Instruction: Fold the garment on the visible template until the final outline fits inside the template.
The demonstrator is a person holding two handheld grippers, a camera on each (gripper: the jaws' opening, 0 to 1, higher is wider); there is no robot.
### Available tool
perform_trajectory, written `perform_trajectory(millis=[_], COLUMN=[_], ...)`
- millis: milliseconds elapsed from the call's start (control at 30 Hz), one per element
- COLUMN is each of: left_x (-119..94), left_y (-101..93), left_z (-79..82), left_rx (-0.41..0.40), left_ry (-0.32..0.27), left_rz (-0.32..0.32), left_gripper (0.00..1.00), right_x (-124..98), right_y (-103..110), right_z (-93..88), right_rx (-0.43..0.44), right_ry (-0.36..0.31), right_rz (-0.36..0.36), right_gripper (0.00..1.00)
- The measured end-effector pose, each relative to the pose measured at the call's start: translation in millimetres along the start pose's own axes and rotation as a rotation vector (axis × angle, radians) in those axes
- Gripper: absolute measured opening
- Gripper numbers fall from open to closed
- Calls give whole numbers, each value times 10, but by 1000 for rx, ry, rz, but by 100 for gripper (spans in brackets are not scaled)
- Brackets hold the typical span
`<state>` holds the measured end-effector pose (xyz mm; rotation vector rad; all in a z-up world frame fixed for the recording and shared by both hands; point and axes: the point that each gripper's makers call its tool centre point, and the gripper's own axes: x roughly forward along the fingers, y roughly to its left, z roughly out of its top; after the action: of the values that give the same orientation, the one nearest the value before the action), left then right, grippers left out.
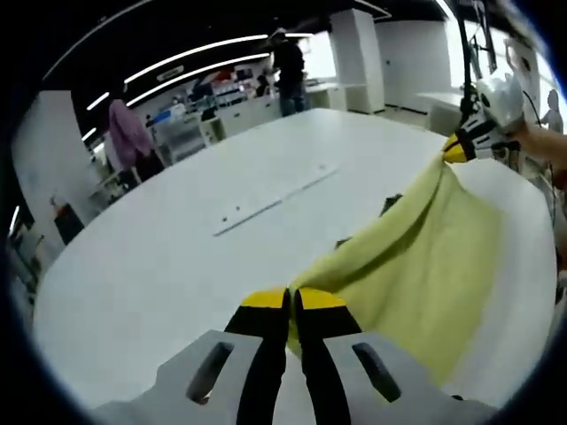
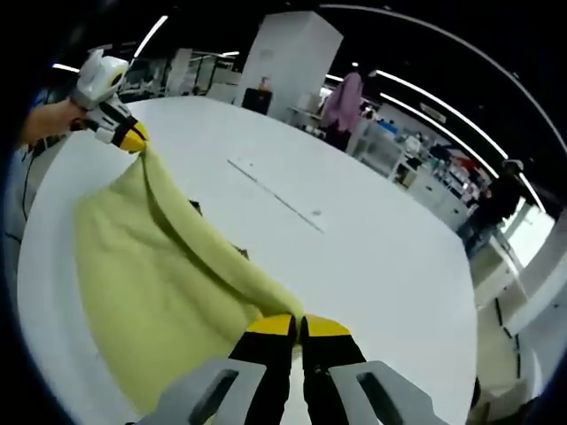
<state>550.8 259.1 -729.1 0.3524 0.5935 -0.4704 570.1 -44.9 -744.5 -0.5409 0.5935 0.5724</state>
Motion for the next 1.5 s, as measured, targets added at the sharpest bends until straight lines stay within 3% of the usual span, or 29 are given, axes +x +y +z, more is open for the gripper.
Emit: perform_trajectory(millis=[567, 1100, 1233, 1500], left_x=[355, 459, 405, 295], left_y=[-5, 14, 13, -17], left_z=[-321, -455, -420, -411], left_rx=[-6, 20, 40, 165], left_ry=[84, 119, 101, 84], left_rz=[-33, -58, -87, -149], left_gripper=[1, 1, 4, 15], right_x=[359, 465, 411, 363], right_y=[91, 89, 101, 188], right_z=[-279, -312, -278, -210], right_rx=[-21, 16, -4, -63], right_ry=[90, 85, 77, 50], right_rz=[59, 93, 105, 157], right_gripper=[0, 0, 6, 22])
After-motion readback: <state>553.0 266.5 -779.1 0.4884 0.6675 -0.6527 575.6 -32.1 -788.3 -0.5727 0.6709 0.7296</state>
